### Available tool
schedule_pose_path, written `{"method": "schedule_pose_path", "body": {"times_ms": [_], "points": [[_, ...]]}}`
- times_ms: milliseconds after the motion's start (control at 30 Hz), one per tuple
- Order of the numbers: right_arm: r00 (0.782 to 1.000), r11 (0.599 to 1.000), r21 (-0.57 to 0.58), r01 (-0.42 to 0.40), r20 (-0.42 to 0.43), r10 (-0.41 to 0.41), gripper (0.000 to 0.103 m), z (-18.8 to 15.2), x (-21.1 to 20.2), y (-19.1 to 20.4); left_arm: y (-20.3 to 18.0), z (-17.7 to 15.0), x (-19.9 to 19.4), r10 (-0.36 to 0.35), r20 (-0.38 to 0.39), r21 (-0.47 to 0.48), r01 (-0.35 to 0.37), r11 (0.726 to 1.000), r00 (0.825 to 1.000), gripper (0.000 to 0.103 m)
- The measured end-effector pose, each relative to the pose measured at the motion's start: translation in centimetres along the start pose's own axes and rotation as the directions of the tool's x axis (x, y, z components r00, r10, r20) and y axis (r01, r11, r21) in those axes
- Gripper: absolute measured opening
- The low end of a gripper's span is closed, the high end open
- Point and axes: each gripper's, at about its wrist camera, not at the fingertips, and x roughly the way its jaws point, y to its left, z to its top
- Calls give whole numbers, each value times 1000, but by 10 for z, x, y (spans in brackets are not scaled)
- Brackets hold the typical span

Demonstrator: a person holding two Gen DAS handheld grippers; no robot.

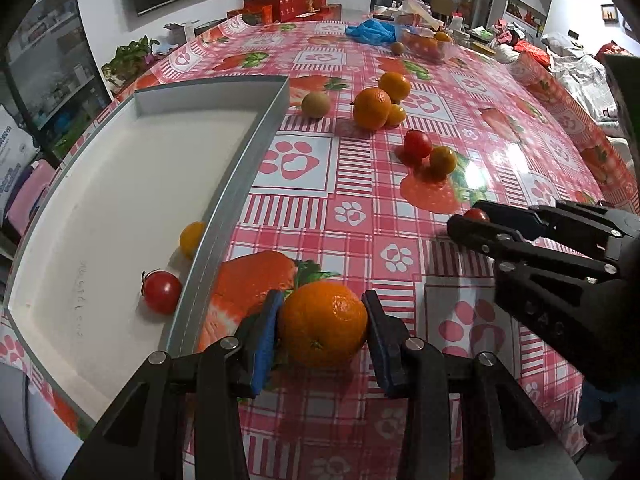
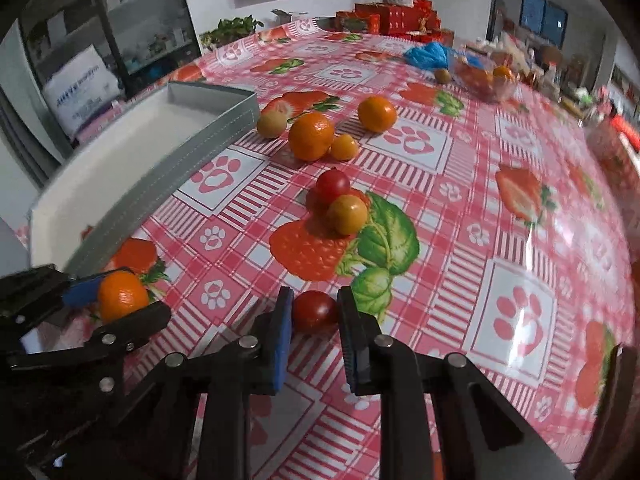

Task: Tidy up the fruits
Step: 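Grasp a mandarin orange with the left tool while the right tool grasps a red cherry tomato, then lift and carry the orange and tomato over the white tray with both tools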

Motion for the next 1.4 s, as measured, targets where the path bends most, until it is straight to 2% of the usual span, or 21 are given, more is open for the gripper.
{"method": "schedule_pose_path", "body": {"times_ms": [133,333,967,1400], "points": [[999,996,69,-48,-1,48,24,-5,-7,-18,1,-1,-1,-5,6,-7,5,1000,1000,42],[999,991,126,-35,-11,37,24,-12,-12,-35,4,-1,-2,-22,7,-23,23,999,1000,42],[999,992,122,-33,-4,34,24,-11,-21,-29,3,-5,-9,-67,12,-39,68,997,998,42],[999,990,135,-38,-30,43,25,-15,-14,-30,-4,-8,-5,-11,21,3,11,1000,1000,42]]}}
